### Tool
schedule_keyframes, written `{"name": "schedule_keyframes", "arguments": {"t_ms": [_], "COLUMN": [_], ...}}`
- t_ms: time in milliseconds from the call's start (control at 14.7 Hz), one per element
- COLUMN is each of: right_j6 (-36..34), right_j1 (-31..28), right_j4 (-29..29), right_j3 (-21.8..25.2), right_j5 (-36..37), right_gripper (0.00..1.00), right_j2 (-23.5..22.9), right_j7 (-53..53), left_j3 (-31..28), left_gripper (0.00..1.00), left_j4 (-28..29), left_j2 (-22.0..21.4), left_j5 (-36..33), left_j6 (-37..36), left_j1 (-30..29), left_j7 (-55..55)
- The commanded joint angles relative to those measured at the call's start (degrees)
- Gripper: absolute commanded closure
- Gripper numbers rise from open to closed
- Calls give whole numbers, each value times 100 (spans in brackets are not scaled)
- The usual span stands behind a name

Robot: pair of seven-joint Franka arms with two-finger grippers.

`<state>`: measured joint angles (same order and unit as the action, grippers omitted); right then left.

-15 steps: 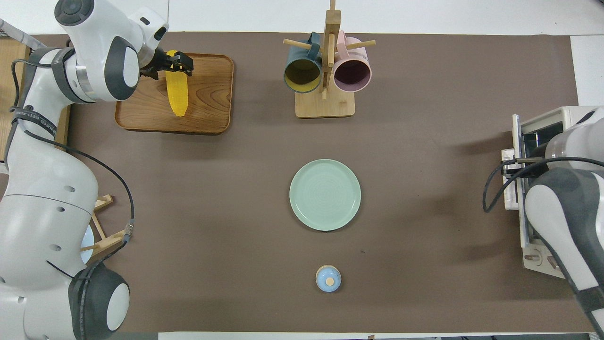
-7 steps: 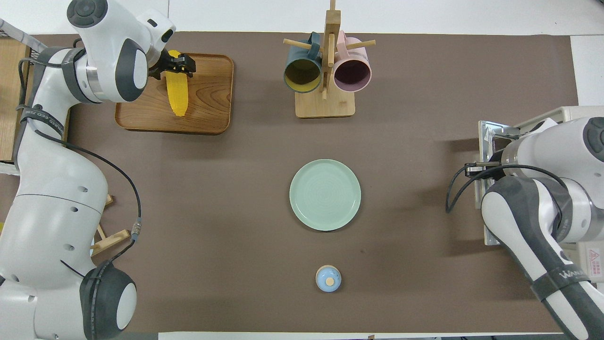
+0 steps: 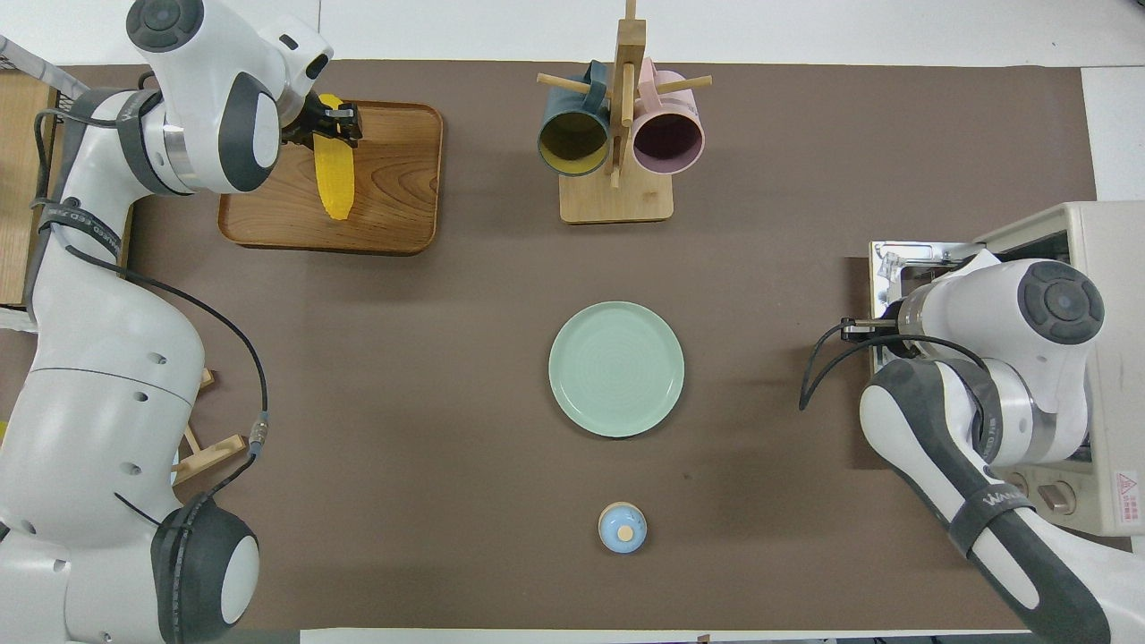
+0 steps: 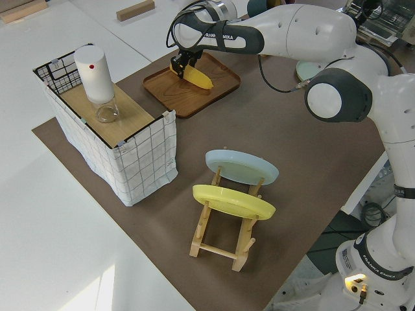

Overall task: Put corn in oven
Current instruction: 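Grasp the corn with the left gripper while the right gripper opens the oven door, then carry the corn with the left gripper and set it on the green plate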

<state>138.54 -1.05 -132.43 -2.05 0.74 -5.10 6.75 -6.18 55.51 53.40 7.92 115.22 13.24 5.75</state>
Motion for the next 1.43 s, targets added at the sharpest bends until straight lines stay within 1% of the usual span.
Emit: {"name": "schedule_keyframes", "arguments": {"t_ms": [0, 136, 272, 341, 409, 545, 613, 681, 749, 817, 885, 953, 1090, 1226, 1294, 1362], "right_j6": [182, 200, 200, 191, 165, -19, -159, -352, -502, -634, -861, -1238, -2221, -3135, -3549, -3988], "right_j1": [-132, -62, 96, 166, 358, 693, 738, 755, 738, 703, 677, 668, 572, 370, 360, 317], "right_j4": [-90, -64, -20, 6, 76, 278, 401, 550, 708, 849, 1007, 1217, 1788, 2368, 2658, 2948], "right_j3": [99, 99, 99, 91, 99, 99, 99, 108, 108, 108, 117, 134, 161, 161, 170, 178], "right_j5": [85, -266, -434, -539, -688, -707, -707, -707, -707, -672, -629, -628, -619, -611, -602, -541], "right_gripper": [100, 100, 100, 100, 100, 100, 100, 100, 94, 85, 82, 75, 69, 63, 61, 57], "right_j2": [-122, -176, -184, -193, -211, -211, -211, -211, -211, -211, -185, -132, -18, 105, 132, 176], "right_j7": [89, 89, 124, 159, 308, 720, 766, 766, 749, 740, 714, 713, 696, 687, 696, 687], "left_j3": [-59, -76, -76, -76, -68, -59, -50, -50, -50, -50, -50, -50, -50, -50, -50, -50], "left_gripper": [100, 100, 100, 100, 100, 100, 100, 100, 100, 100, 100, 100, 100, 100, 100, 100], "left_j4": [63, 563, 1222, 1443, 1741, 2452, 2891, 3260, 3543, 3737, 3913, 4062, 4580, 5151, 5310, 5373], "left_j2": [-319, -899, -1409, -1620, -1936, -2612, -2981, -3246, -3431, -3572, -3652, -3731, -3924, -4065, -4101, -4040], "left_j5": [86, 218, 201, 209, 210, 218, 218, 218, 218, 218, 218, 218, 218, 218, 218, 218], "left_j6": [-297, -421, -378, -421, -474, -545, -536, -484, -449, -457, -413, -274, 304, 1305, 1605, 1774], "left_j1": [56, 100, 380, 555, 687, 968, 1144, 1363, 1557, 1750, 1996, 2216, 2664, 3069, 3236, 3429], "left_j7": [58, 250, 864, 1023, 1208, 1516, 1708, 1841, 1981, 2174, 2420, 2605, 3053, 3353, 3519, 3634]}}
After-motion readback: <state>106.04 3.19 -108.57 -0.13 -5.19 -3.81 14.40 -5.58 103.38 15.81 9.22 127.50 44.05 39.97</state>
